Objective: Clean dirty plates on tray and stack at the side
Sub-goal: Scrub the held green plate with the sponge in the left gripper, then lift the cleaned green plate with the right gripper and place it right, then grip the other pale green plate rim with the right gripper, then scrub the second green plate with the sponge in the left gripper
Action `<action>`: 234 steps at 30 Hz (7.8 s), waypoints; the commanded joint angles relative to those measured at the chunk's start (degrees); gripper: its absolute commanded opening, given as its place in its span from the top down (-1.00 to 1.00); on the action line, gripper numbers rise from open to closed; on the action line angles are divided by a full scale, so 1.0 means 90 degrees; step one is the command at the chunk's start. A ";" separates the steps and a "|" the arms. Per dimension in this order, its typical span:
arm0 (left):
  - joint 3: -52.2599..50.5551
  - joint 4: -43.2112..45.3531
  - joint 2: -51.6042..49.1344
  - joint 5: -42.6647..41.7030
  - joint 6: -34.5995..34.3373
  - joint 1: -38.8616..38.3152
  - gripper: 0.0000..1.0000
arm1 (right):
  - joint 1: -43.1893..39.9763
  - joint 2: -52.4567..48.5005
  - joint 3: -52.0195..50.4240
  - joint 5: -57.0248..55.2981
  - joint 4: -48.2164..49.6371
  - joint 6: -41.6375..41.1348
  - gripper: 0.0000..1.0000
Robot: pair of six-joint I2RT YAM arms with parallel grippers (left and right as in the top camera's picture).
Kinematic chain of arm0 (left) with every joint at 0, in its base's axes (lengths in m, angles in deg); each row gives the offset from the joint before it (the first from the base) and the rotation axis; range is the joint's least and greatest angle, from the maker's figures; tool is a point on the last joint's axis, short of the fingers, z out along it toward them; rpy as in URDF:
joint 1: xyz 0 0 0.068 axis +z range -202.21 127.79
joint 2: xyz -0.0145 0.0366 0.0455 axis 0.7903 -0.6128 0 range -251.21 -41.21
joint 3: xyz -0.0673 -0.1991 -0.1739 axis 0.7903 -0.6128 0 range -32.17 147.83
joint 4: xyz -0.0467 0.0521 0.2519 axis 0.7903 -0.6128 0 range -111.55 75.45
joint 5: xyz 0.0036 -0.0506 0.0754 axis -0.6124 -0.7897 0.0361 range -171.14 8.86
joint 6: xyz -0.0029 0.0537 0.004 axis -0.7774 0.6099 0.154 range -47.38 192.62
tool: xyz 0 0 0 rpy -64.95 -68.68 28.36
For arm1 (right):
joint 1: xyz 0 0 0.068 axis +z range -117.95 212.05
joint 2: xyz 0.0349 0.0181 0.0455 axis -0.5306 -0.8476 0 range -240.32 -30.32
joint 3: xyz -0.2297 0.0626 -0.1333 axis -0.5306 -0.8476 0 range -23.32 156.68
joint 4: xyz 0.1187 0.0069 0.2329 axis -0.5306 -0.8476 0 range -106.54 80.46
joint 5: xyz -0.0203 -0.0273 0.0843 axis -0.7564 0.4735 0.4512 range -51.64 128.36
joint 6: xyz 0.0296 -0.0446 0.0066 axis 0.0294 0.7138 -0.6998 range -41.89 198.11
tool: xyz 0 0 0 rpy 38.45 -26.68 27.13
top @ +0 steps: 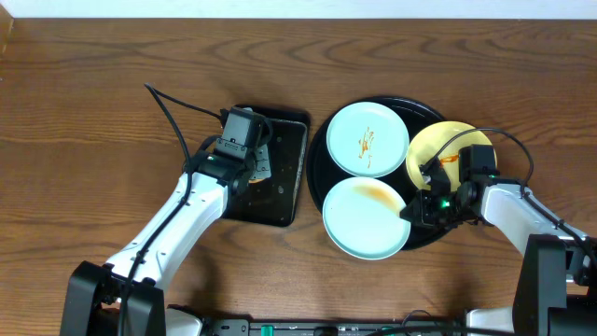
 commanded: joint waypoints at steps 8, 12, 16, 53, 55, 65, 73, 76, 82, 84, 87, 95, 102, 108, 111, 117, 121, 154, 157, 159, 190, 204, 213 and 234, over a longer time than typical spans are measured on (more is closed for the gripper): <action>0.0134 -0.0019 -0.0010 0.0126 0.0085 0.0029 0.74 | 0.0024 0.0617 0.0831 -0.0503 -0.0253 -0.0029 0.97; 0.0134 0.0029 -0.0010 0.0126 0.0085 0.0029 0.74 | 0.0027 0.1195 0.1275 -0.2042 -0.0576 -0.0265 0.98; 0.0134 0.0112 -0.0010 0.0126 0.0085 0.0029 0.74 | 0.0236 0.1613 0.1559 -0.3466 -0.0908 -0.0274 0.98; 0.0134 0.0126 -0.0010 0.0124 0.0083 0.0029 0.74 | 0.4675 0.1736 0.1625 -1.1123 0.0670 0.0483 0.98; 0.0134 0.0126 -0.0010 0.0124 0.0083 0.0029 0.74 | 0.4675 0.1736 0.1625 -1.1123 0.0690 0.0481 0.98; 0.0134 0.0124 -0.0010 0.0124 0.0083 0.0029 0.73 | 0.4228 0.1734 0.1625 -1.0015 0.0549 -0.0855 0.98; 0.0134 0.0121 -0.0010 0.0121 0.0083 0.0029 0.74 | 0.2205 0.1734 0.1625 -0.8119 0.0474 -0.2659 0.98; 0.0134 0.0102 -0.0010 0.0121 0.0080 0.0029 0.74 | 0.1175 0.1734 0.1625 -0.7397 0.0517 -0.3198 0.98; 0.0134 0.0070 -0.0010 0.0121 0.0083 0.0029 0.74 | -0.0852 0.1722 0.1625 -0.6224 0.0537 -0.3888 0.98; 0.0134 0.0073 -0.0010 0.0121 0.0080 0.0029 0.74 | -0.1416 0.1690 0.1625 -0.5994 0.0542 -0.3956 0.98; 0.0134 0.0068 -0.0010 0.0121 0.0083 0.0029 0.74 | -0.2135 0.1557 0.1622 -0.5923 0.0517 -0.3954 0.98; 0.0134 0.0070 -0.0010 0.0121 0.0080 0.0029 0.74 | -0.3111 0.0877 0.1622 -0.5875 0.0964 -0.3951 0.98; 0.0134 0.0073 -0.0010 0.0119 0.0080 0.0029 0.73 | -0.3143 0.0340 0.1622 -0.5180 0.1627 -0.3410 0.61; 0.0134 0.0073 -0.0010 0.0119 0.0083 0.0029 0.74 | -0.3026 0.0270 0.1622 -0.2084 0.2385 -0.1855 0.21; 0.0134 0.0073 -0.0010 0.0119 0.0080 0.0029 0.74 | -0.2718 0.0270 0.1622 -0.0760 0.2368 -0.1418 0.14; 0.0134 0.0046 -0.0010 0.0119 0.0080 0.0029 0.74 | -0.1472 0.0267 0.1622 0.0206 0.1535 -0.0794 0.06; 0.0134 0.0005 -0.0010 0.0119 0.0080 0.0027 0.74 | -0.0469 0.0267 0.1622 -0.0381 0.0867 -0.0835 0.07; 0.0134 -0.0044 -0.0010 0.0117 0.0080 0.0027 0.74 | 0.2674 -0.1149 0.1615 -0.3249 0.0954 -0.5073 0.68; 0.0134 -0.0017 -0.0010 0.0070 0.0083 0.0027 0.76 | 0.2761 -0.1149 0.1615 -0.3118 0.0797 -0.4631 0.93; 0.0134 0.0095 -0.0010 -0.0223 0.0085 0.0027 0.78 | 0.2815 -0.1149 0.1615 -0.3123 0.0631 -0.4408 0.97; 0.0134 0.2924 -0.1821 -0.2652 -0.2147 -0.2824 0.80 | 0.2846 -0.0610 0.1615 -0.4146 -0.1061 -0.3944 0.98; 0.0134 0.3201 -0.2334 -0.2047 -0.2895 -0.3041 0.80 | 0.2846 -0.0610 0.1615 -0.4148 -0.1151 -0.3942 0.98; 0.0134 0.3009 -0.2169 -0.1824 -0.1919 -0.2295 0.85 | 0.2846 -0.0610 0.1615 -0.4153 -0.1200 -0.3917 0.98; 0.0136 0.0661 0.0508 -0.0884 -0.0080 -0.1158 0.84 | 0.2839 -0.0597 0.1617 -0.4167 -0.0755 -0.3555 0.98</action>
